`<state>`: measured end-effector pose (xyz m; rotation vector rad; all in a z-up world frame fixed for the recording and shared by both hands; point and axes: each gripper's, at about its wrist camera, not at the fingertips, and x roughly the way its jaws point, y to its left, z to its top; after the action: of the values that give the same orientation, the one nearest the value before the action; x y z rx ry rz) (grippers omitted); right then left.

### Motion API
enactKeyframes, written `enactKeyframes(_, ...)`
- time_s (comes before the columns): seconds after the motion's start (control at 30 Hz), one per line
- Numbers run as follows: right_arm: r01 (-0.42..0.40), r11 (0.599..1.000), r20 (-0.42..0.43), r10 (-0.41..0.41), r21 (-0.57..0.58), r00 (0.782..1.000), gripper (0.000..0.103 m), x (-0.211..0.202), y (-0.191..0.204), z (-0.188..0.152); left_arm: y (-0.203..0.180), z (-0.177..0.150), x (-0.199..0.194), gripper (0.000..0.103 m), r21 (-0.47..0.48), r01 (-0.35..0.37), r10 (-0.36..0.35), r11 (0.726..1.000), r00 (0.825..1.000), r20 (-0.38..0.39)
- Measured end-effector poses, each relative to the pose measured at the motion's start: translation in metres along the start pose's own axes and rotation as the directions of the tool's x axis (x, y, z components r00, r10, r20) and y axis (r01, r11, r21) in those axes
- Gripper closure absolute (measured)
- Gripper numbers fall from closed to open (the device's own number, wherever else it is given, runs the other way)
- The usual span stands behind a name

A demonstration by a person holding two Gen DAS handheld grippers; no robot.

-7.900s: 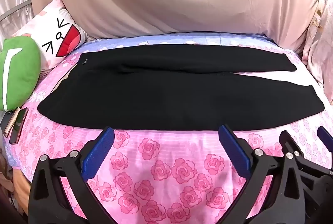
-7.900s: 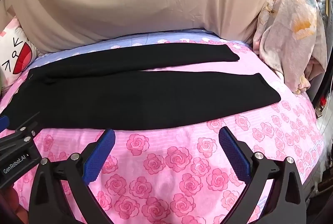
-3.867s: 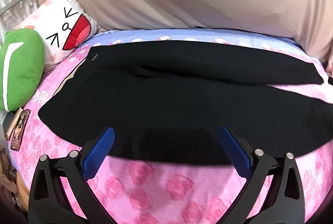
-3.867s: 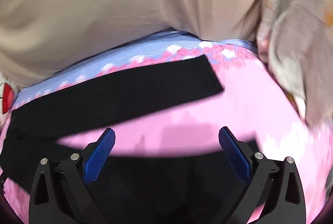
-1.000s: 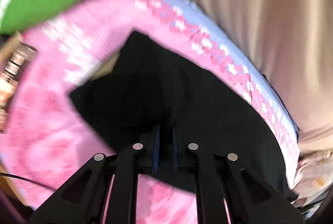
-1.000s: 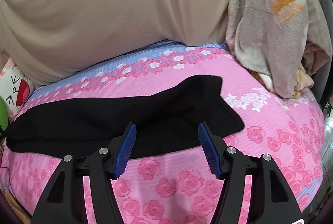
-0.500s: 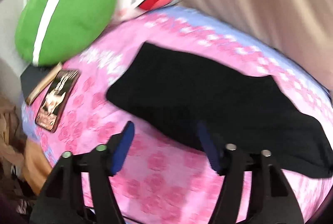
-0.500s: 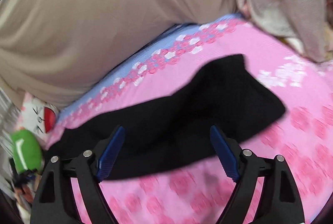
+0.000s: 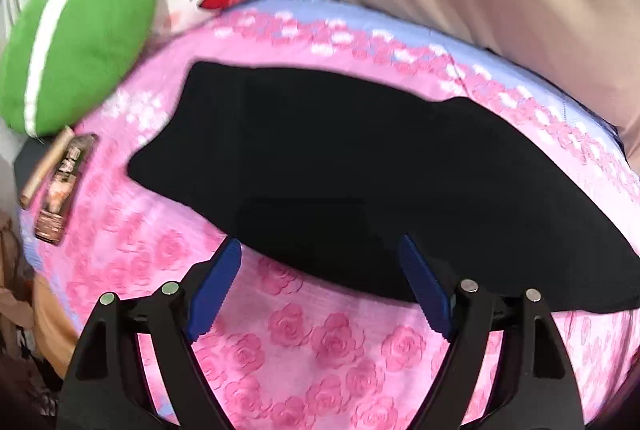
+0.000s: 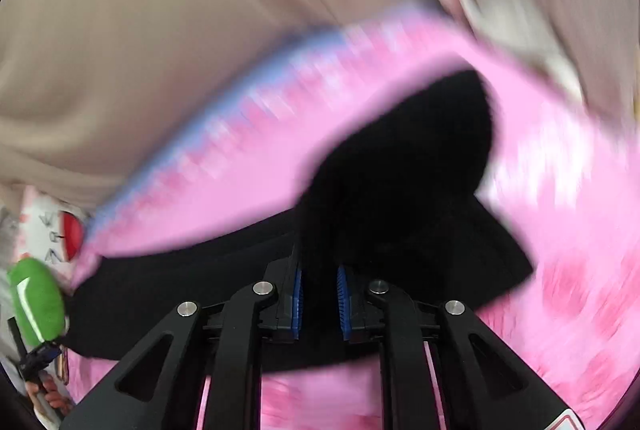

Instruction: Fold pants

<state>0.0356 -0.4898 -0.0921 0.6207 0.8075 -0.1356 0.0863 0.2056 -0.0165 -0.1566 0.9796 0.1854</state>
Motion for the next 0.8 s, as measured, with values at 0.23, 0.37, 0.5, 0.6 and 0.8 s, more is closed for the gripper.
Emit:
enactKeyframes(0.23, 0.081, 0.995, 0.102, -0.076, -0.055, 0.992, 0.051, -0.031, 0.017, -0.022, 0.022, 0.007, 0.039, 0.024, -0.052, -0.068, 0.066, 0.996, 0.997, -0.041)
enactKeyframes(0.37, 0.059, 0.998, 0.077, -0.059, 0.005, 0.995, 0.045, -0.026, 0.002, -0.015, 0.035, 0.017, 0.064, 0.021, -0.049, -0.129, 0.125, 0.991, 0.99, -0.062)
enactKeyframes(0.5, -0.064, 0.993, 0.076, 0.056, 0.103, 0.996, 0.043, -0.028, -0.02, -0.014, 0.04, 0.026, 0.072, 0.02, -0.063, -0.112, 0.108, 0.992, 0.992, -0.064)
enactKeyframes(0.6, -0.134, 0.98, 0.08, 0.123, 0.15, 0.989, 0.035, -0.024, -0.029, -0.01, 0.037, 0.026, 0.074, 0.02, -0.04, -0.117, 0.115, 0.992, 0.992, -0.055)
enactKeyframes(0.8, -0.073, 0.993, 0.038, 0.07, 0.094, 0.997, 0.097, 0.003, -0.018, 0.023, 0.033, 0.026, 0.074, 0.018, -0.04, -0.142, 0.14, 0.989, 0.989, -0.05)
